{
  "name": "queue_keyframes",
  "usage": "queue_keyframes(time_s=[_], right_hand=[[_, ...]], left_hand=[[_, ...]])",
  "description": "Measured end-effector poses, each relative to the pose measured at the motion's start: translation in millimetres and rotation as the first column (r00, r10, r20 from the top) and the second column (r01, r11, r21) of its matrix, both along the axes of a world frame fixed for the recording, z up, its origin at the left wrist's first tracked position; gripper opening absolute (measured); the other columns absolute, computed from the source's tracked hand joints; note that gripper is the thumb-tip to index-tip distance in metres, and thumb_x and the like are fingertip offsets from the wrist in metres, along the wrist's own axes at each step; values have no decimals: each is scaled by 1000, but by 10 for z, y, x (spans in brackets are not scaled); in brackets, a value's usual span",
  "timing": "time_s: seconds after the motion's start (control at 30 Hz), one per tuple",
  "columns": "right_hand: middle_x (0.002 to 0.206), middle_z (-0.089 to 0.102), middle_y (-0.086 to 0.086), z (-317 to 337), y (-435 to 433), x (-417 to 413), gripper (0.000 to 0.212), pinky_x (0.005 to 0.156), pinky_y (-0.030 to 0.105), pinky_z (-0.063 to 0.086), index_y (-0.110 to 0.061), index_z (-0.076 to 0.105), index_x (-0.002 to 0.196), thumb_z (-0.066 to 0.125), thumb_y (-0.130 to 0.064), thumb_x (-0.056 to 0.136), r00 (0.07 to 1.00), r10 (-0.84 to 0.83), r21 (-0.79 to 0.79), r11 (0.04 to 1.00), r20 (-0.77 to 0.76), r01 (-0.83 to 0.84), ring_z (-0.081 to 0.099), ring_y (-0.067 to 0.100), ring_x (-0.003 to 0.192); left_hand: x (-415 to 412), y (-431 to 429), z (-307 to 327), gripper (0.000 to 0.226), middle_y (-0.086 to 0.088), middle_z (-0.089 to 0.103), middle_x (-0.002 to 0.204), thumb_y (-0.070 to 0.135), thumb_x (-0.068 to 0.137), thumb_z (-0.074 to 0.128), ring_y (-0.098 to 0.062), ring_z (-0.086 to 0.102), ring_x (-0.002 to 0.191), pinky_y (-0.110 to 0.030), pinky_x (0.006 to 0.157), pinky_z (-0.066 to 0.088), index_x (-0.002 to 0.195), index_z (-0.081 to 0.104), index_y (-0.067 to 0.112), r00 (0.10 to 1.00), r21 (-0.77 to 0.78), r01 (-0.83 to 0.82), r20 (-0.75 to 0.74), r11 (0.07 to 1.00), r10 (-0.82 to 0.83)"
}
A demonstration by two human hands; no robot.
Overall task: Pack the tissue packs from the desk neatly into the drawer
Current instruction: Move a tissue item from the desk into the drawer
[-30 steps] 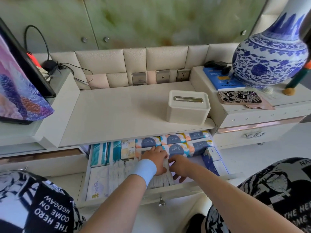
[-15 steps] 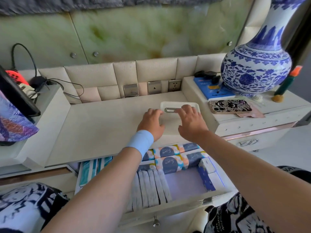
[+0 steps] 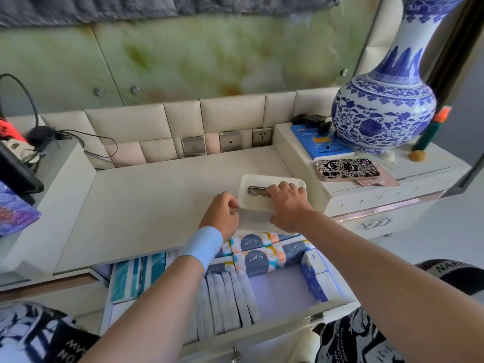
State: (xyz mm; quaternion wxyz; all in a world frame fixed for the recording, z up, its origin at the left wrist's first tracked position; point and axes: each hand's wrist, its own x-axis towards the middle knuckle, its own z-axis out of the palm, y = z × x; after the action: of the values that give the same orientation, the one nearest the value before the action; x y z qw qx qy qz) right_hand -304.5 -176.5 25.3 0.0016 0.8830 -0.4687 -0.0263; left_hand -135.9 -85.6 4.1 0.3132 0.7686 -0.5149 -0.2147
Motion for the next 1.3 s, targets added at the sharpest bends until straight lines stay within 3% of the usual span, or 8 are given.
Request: queue_keyframes(time_s=[0.1, 0.23, 0.43, 0.5, 0.63, 0.87, 1.17, 1.3], right_hand=[[125, 47, 5, -8, 179, -111, 65, 100, 44, 35, -25, 43, 133, 70, -38, 75, 998, -6, 30, 1000, 60, 5, 45, 26, 116], [123, 46, 1, 6, 396, -346, 66, 101, 42, 36, -28, 45, 130, 71, -35, 69, 988, -9, 88, 996, 154, -4, 45, 25, 118], [119, 48, -4, 31, 696, -655, 69, 94, 32, 40, -28, 47, 127, 76, -36, 64, 971, -9, 255, 965, 240, -54, 48, 20, 109], [116, 49, -5, 5, 797, -724, 69, 85, 24, 38, -27, 49, 126, 79, -34, 64, 972, -1, 331, 940, 236, -80, 48, 17, 103], [117, 47, -7, -121, 898, -817, 67, 90, 32, 48, -34, 48, 122, 77, -36, 62, 990, 46, 389, 917, 131, -94, 50, 18, 104], [116, 49, -6, -162, 932, -863, 70, 94, 35, 39, -35, 47, 126, 82, -39, 66, 973, 222, 338, 922, -68, -187, 52, 20, 106], [113, 51, -10, -57, 907, -809, 65, 94, 36, 43, -38, 48, 123, 81, -47, 68, 937, 328, 407, 877, -119, -255, 55, 18, 101], [111, 49, -12, 11, 877, -849, 61, 92, 35, 45, -39, 51, 121, 82, -41, 69, 951, 297, 456, 860, -87, -227, 53, 17, 102]], left_hand=[[-52, 259, -104, 22, -1, 66, 97, 13, 86, 45, -28, 61, 86, -31, 76, 51, 85, 64, 24, 983, 222, 123, 110, 967, -150], [-283, 545, -240, 29, 6, 61, 125, 22, 93, 43, -24, 57, 116, -32, 98, 45, 107, 68, 30, 838, 511, 339, 216, 790, -500], [-412, 818, -505, 53, 2, 18, 162, 40, 98, 44, -27, 18, 147, -44, 118, 24, 149, 29, 44, 573, 777, 420, 174, 470, -801], [-373, 875, -525, 51, 3, 15, 161, 43, 97, 45, -27, 19, 146, -43, 118, 26, 146, 34, 47, 582, 802, 374, 188, 466, -791], [-313, 926, -529, 64, 1, 26, 154, 40, 89, 56, -27, 38, 136, -43, 110, 38, 148, 34, 35, 644, 780, 309, 250, 545, -723], [-225, 986, -538, 38, 12, 32, 146, 36, 84, 60, -19, 33, 134, -38, 107, 37, 117, 62, 53, 680, 691, 399, 217, 602, -700], [-225, 986, -492, 37, 13, 32, 150, 33, 92, 53, -19, 28, 136, -42, 107, 37, 126, 59, 47, 638, 702, 403, 244, 587, -730], [-292, 982, -468, 43, 9, 10, 162, 30, 93, 51, -26, 17, 144, -45, 112, 31, 135, 52, 39, 616, 732, 371, 266, 571, -741]])
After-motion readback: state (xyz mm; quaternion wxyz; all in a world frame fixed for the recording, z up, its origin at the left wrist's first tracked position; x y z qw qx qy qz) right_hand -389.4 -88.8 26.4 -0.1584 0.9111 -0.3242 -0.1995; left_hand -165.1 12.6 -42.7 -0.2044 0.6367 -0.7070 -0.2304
